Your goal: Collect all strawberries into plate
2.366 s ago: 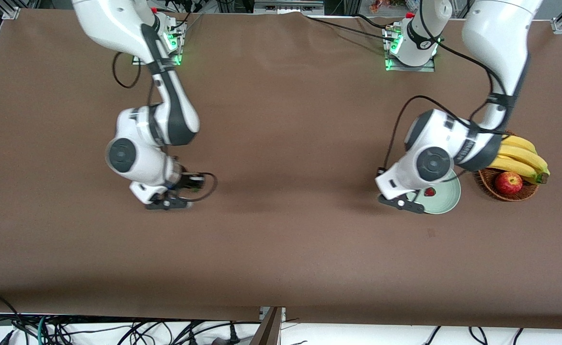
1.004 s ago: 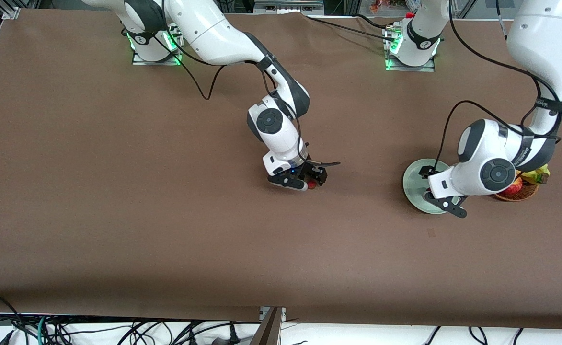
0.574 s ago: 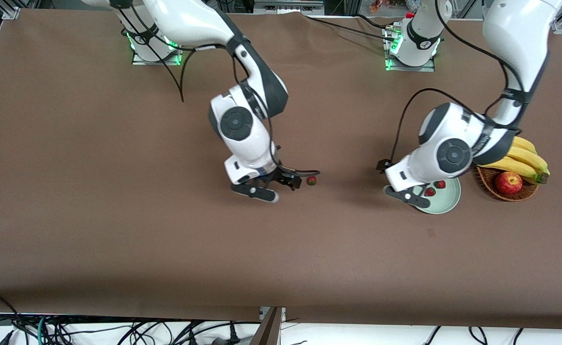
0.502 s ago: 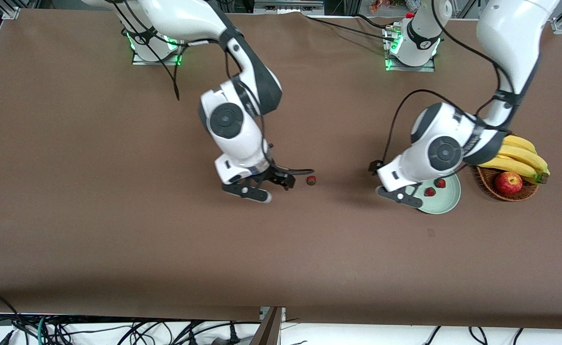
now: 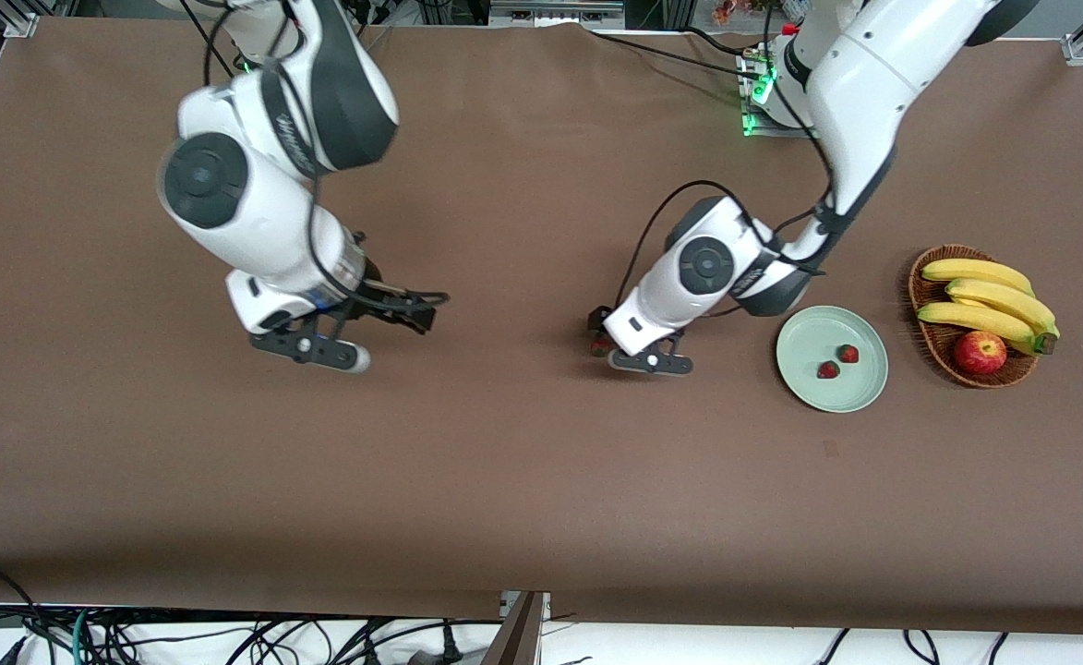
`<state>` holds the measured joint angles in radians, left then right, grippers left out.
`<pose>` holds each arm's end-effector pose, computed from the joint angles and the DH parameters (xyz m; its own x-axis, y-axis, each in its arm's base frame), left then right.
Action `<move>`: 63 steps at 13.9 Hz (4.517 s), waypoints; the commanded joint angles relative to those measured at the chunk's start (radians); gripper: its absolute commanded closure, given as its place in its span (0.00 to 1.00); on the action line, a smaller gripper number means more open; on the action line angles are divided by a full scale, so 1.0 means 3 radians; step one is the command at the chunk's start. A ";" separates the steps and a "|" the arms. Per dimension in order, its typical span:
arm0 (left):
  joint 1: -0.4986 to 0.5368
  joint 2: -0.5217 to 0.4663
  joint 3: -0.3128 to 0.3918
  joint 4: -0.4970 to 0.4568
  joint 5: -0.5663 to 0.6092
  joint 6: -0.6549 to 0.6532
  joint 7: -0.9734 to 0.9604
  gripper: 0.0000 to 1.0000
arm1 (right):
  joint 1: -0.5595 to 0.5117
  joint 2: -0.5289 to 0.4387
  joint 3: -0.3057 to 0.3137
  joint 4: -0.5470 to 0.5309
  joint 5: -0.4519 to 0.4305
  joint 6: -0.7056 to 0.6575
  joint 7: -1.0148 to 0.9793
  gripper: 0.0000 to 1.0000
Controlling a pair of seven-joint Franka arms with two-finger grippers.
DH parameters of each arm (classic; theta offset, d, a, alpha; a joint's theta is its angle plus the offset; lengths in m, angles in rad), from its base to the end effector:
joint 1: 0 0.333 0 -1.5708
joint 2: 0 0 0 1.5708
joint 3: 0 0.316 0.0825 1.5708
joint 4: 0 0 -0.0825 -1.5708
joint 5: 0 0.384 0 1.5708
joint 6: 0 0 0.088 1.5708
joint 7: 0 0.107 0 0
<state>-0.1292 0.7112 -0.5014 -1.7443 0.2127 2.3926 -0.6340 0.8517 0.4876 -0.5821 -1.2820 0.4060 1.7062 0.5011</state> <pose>0.5583 -0.3665 0.2099 0.9964 -0.0482 -0.0693 -0.0366 -0.9864 0.1601 0.6217 0.2989 0.5065 0.9733 -0.2217 -0.0592 -0.2277 -0.9651 -0.1293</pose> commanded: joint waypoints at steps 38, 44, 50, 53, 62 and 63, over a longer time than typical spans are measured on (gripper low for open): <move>0.0748 -0.0846 0.0608 -0.0220 0.0917 -0.1639 0.1679 0.00 | -0.2307 -0.1579 0.1818 -0.1019 -0.1374 -0.0472 -0.1461 0.00; 0.0717 -0.1082 0.0582 0.0792 0.0401 -0.2192 0.1704 0.00 | -0.2297 -0.1585 0.1833 -0.1009 -0.1359 -0.0436 -0.1430 0.00; 0.0942 -0.1347 0.0628 0.1371 -0.0269 -0.2846 0.2184 0.00 | -0.2297 -0.1590 0.1828 -0.1009 -0.1338 -0.0467 -0.1461 0.00; 0.0617 -0.1863 0.1121 0.0917 -0.0519 -0.2796 0.2205 0.00 | -0.2297 -0.1590 0.1828 -0.1009 -0.1338 -0.0467 -0.1461 0.00; 0.0313 -0.2468 0.1625 -0.0025 -0.0683 -0.2284 0.2175 0.00 | -0.2302 -0.1585 0.1823 -0.1009 -0.1338 -0.0472 -0.1471 0.00; 0.0313 -0.2468 0.1625 -0.0020 -0.0689 -0.2284 0.2175 0.00 | -0.2302 -0.1585 0.1823 -0.1009 -0.1338 -0.0467 -0.1471 0.00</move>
